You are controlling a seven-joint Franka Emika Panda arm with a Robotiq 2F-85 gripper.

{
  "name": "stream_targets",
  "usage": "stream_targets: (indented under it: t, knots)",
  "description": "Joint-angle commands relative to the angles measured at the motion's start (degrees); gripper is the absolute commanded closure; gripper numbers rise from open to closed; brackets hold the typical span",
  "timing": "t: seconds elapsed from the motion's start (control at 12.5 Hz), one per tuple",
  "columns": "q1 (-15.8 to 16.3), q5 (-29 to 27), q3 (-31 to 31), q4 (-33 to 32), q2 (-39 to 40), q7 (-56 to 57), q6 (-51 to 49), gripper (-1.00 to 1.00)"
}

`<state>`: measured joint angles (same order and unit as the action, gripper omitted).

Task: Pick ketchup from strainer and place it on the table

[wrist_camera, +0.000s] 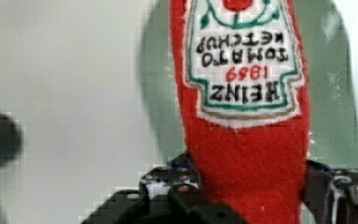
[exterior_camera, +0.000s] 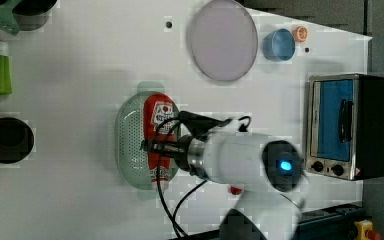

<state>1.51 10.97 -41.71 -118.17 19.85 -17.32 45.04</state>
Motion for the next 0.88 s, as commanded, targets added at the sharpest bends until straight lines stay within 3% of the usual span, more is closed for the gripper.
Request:
stream_targets:
  t: [0.08, 0.56, 0.88]
  knots:
    - [-3.07, -1.46, -0.01, 8.09, -2.68, 0.30, -9.40, -0.21]
    - [-7.46, -1.40, 5.82, 22.48, 0.01, 8.35, -26.71, -0.21]
    - [-9.49, -0.07, 15.07, 24.03, 0.60, 14.88, -26.63, -0.21]
